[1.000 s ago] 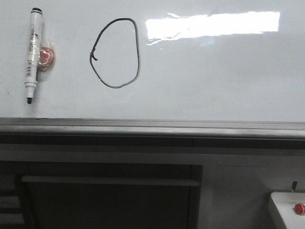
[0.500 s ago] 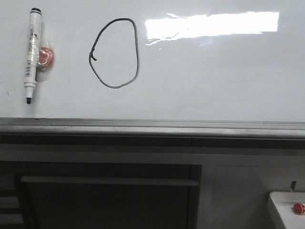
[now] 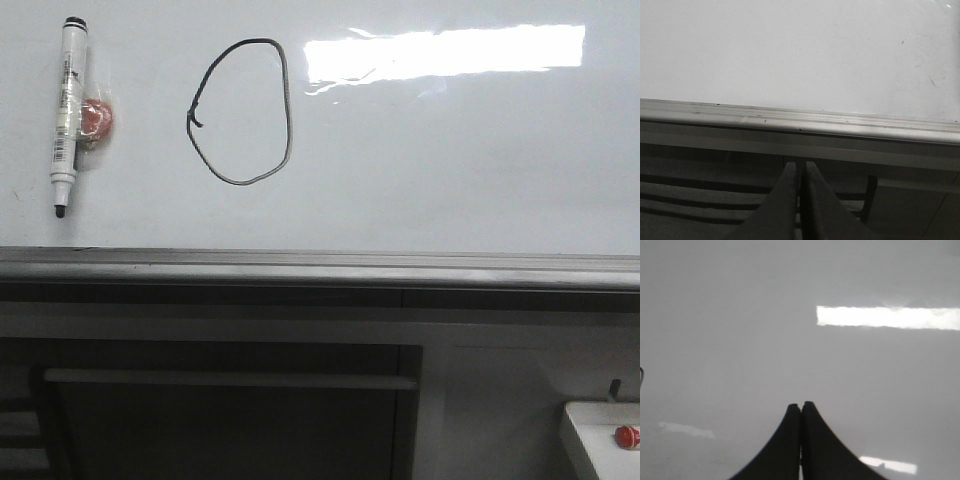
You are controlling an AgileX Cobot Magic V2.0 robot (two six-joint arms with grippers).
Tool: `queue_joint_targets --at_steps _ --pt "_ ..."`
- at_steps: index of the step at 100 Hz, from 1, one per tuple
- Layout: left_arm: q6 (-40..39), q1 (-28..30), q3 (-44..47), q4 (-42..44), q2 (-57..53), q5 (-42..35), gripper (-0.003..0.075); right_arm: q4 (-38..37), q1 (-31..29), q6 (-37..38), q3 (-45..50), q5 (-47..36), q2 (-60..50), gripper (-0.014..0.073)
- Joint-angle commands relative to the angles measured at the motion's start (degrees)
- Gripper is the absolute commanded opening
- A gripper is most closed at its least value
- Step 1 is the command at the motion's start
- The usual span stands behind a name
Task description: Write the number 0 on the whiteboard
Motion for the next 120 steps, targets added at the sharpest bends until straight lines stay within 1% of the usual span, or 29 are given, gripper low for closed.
queue_joint_targets --at_steps 1,9,21,38,48,59,61,62,84,102,120 --pt "-0.61 -0.28 0.64 -0.05 -1.54 -3.43 -0.002 0.23 -3.09 -0.01 1.03 -5.18 -2.02 -0.0067" --pt "-0.61 -0.28 0.64 -0.05 -1.54 -3.43 -0.002 0.23 -5.43 -0.01 3.7 -5.18 -4.31 -0.0067" --pt "-0.61 -0.28 0.64 -0.05 -1.54 -3.43 -0.002 0.26 -7.41 -0.01 7.36 -5.18 -7.8 -0.0067" --pt "-0.61 -0.28 0.64 -0.05 -1.54 -3.43 -0.002 2.41 -10.64 -0.01 12.28 -5.08 -13.0 -0.0067" --pt "-0.61 -0.28 0.64 -0.05 -1.54 -3.43 -0.002 2.42 -12.18 -0.01 14.79 -5.06 -13.07 -0.0067" --pt "-0.61 -0.28 0.64 -0.05 -1.54 -3.43 -0.002 3.5 -12.37 -0.01 18.11 -6.15 -13.07 -0.0067" --pt "-0.61 -0.28 0.64 -0.05 -1.54 -3.43 -0.002 4.0 -12.37 -0.01 18.0 -5.0 -13.07 -0.0067" --pt "-0.61 -0.28 0.64 -0.05 -1.54 -3.43 -0.002 4.1 -12.37 -0.01 17.85 -2.63 -13.07 -0.0067" --pt "-0.61 -0.28 0.64 -0.05 -1.54 -3.43 -0.002 4.1 -12.51 -0.64 17.96 4.11 -13.07 -0.0067" --pt "-0.61 -0.28 0.64 -0.05 -1.54 -3.43 -0.002 4.1 -12.51 -0.64 17.96 14.23 -13.07 -0.0067" --pt "-0.61 -0.28 0.64 -0.05 -1.54 -3.43 -0.002 4.19 -12.51 -0.64 17.96 14.74 -13.07 -0.0067"
